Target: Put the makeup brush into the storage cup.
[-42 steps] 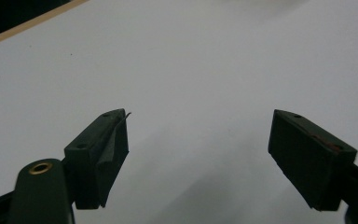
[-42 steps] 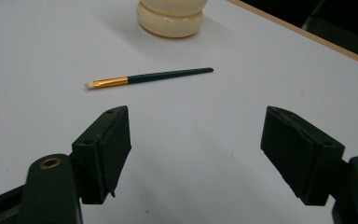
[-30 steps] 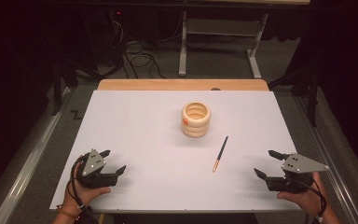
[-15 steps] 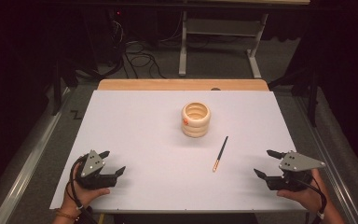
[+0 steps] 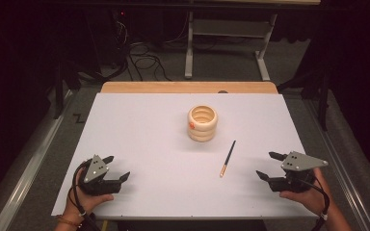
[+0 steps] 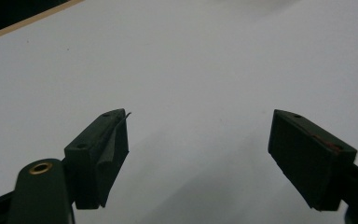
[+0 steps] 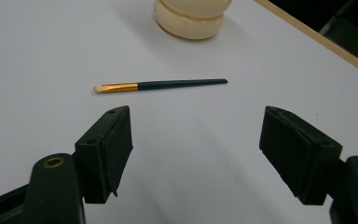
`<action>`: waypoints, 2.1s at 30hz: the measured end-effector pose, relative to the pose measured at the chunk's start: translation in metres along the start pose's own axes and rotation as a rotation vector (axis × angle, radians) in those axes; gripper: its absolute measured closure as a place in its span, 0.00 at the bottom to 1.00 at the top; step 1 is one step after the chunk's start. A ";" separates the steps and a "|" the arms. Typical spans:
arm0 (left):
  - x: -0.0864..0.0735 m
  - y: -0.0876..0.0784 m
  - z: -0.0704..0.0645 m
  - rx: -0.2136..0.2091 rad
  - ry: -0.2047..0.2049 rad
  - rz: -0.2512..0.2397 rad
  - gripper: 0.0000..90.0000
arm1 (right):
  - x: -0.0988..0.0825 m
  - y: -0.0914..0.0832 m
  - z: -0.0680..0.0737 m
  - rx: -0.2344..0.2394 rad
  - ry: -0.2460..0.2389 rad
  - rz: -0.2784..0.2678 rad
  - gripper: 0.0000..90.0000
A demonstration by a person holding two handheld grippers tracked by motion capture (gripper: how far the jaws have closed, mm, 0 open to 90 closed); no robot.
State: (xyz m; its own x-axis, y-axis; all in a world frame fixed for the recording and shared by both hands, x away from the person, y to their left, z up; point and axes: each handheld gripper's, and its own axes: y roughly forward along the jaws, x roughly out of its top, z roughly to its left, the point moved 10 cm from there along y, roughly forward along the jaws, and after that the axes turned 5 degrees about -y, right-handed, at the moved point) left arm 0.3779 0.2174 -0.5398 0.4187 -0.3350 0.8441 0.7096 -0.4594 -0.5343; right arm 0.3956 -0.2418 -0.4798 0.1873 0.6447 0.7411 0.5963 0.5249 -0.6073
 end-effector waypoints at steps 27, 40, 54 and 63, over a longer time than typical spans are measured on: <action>0.000 0.001 -0.001 -0.005 0.007 0.005 0.23 | 0.016 0.028 0.002 0.035 0.023 0.001 0.33; -0.001 0.002 -0.001 -0.011 0.006 0.008 0.23 | 0.031 0.054 0.018 0.125 -0.088 0.076 0.33; -0.001 0.002 -0.003 -0.020 0.002 0.010 0.23 | 0.038 0.087 0.032 0.259 -0.307 0.254 0.36; -0.001 0.002 -0.003 -0.024 -0.004 0.010 0.23 | 0.034 0.098 0.030 0.318 -0.429 0.367 0.41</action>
State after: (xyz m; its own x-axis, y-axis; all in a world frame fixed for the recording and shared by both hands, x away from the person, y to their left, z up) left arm 0.3775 0.2146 -0.5418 0.4279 -0.3368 0.8387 0.6917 -0.4753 -0.5438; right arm 0.4363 -0.1517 -0.5226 -0.0330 0.9437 0.3293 0.2798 0.3250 -0.9034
